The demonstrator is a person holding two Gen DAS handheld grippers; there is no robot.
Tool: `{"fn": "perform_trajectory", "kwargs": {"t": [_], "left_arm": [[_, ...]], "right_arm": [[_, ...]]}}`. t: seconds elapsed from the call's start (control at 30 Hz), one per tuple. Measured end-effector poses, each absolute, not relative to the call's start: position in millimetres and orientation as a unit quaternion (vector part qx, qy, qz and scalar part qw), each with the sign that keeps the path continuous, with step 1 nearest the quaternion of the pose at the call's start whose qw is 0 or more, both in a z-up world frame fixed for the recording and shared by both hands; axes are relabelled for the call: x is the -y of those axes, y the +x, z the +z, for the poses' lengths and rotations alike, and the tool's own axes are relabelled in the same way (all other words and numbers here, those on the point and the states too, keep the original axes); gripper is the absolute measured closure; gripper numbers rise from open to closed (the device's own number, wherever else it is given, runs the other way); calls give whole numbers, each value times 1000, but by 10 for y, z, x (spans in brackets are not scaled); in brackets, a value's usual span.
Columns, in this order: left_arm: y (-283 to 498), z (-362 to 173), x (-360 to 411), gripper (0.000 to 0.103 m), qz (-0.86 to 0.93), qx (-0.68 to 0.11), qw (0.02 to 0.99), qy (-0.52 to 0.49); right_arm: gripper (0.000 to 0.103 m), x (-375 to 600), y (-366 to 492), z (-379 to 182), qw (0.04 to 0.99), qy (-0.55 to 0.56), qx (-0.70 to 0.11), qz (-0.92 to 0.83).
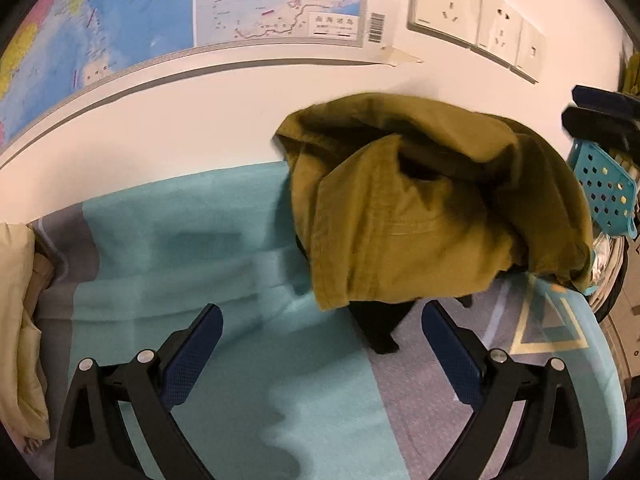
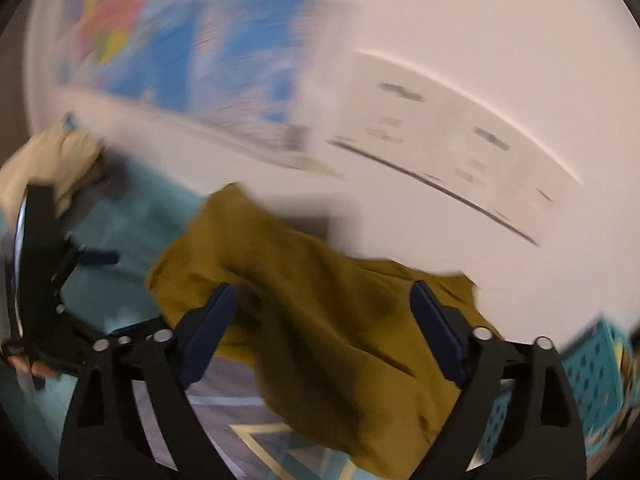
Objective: Fold large clothes
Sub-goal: 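Grasp the olive-green jacket collar with the right gripper while the left gripper grasps it too, then lift the olive-green jacket up with both grippers to let it hang open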
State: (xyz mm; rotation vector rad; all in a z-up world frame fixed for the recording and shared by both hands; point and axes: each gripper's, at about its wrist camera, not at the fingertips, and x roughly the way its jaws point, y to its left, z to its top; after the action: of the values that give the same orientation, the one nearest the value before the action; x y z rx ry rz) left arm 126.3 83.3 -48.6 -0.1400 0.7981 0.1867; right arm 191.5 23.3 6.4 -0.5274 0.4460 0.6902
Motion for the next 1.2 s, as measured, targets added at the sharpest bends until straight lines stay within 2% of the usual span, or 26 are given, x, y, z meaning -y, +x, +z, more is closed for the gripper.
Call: {"fn": "perform_trajectory", "kwargs": {"t": [0.17,0.23,0.27,0.3,0.33,0.37,0.63,0.83,0.97,1.0,1.03,1.1,1.13,1.2], "left_arm": [[1306,-510,-916,7,94,-386,915,-71],[1302,-522,-961,7,91,-386,915,-72],[1299,-527,-988,7,89,-384,916,-73],[1302,-536,-998,7,86,-382,917,-73],[1290,-545,-1015,7,83,-379,919,-71],[1286,-545,-1031,7,81,-376,921,-70],[1171,-410,-909,7,16,-320,946,-58],[1048,-253,-560,7,-45,-259,964,-41],[1313,-297,-482,9,-24,-276,961,-1],[1406,-333,-531,14,-13,-282,959,-3],[1459,-336,-592,31,-14,-280,960,-10],[1608,-313,-638,69,-22,-273,962,-8],[1686,-290,-658,101,-46,-278,959,-9],[1769,-123,-729,103,-53,-276,959,-26]], "right_arm": [[16,-880,1989,-222,860,-304,-226,343],[36,-958,2122,-283,862,-304,-238,329],[56,-950,2197,-281,857,-288,-256,341],[68,-904,2228,-256,854,-270,-267,354],[74,-824,2222,-177,857,-246,-268,365],[90,-749,2183,-81,869,-243,-251,350],[93,395,2050,846,927,-56,-171,329],[93,884,1856,1227,933,-10,-135,334],[93,1062,1743,1299,936,0,-117,333],[93,1134,1717,1303,934,9,-115,337],[93,1178,1698,1346,934,13,-112,339],[93,1283,1631,1384,940,8,-101,326],[93,1352,1609,1411,940,13,-101,325],[94,1462,1548,1459,945,12,-95,313]]}}
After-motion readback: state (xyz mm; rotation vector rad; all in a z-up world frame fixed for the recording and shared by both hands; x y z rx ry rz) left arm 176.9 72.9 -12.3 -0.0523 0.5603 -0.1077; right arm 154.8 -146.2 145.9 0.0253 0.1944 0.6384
